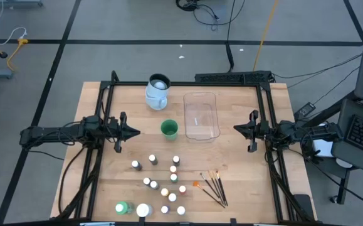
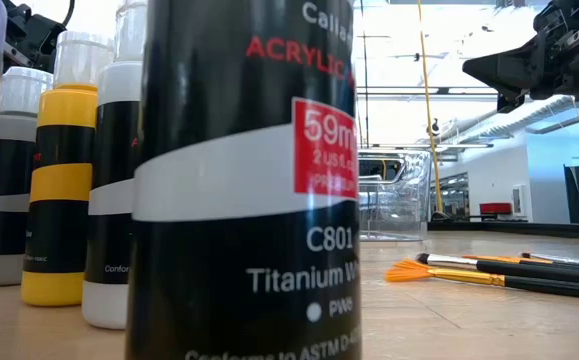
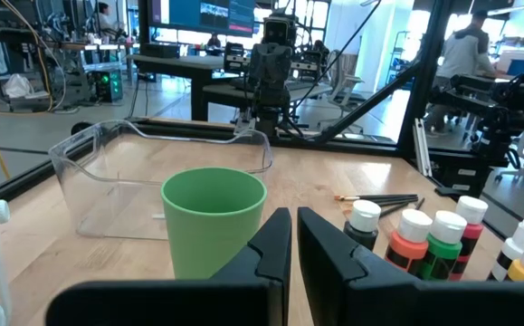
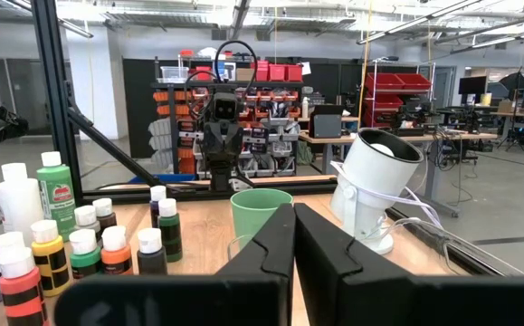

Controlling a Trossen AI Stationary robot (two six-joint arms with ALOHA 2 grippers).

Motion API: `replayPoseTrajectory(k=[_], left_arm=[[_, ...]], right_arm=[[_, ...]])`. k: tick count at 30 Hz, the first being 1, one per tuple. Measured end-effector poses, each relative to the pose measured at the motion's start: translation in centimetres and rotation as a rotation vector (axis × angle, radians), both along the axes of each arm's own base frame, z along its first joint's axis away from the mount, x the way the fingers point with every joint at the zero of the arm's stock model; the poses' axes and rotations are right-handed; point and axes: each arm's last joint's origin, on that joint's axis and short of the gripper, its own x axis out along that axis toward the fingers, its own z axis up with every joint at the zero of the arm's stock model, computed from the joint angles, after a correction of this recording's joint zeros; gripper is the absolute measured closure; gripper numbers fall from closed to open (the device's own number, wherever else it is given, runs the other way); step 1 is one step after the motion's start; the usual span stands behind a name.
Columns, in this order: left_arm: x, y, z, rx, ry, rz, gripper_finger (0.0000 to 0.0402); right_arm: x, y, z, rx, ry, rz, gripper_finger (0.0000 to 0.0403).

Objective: Pick & Place Paint Supplies

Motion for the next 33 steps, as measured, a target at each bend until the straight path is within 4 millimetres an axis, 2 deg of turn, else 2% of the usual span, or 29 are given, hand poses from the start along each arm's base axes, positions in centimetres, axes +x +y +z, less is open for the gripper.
replayPoseTrajectory(k=[19,27,33], left_arm=[[0.00,0.00,0.02,0.002,-0.002,0.000,0.0376],[0.00,0.00,0.02,0.002,-0.002,0.000,0.0376],[0.00,0.00,0.01,0.001,-0.001,0.000,0.0376]], right_arm=[[-0.02,-0.01,0.11,0.038,-0.017,0.006,0.0399],[-0.03,-0.09,0.12,-0.112,0.006,-0.048,0.0399],[-0.11,-0.07,0.51,-0.100,-0.036,-0.043,0.0399]])
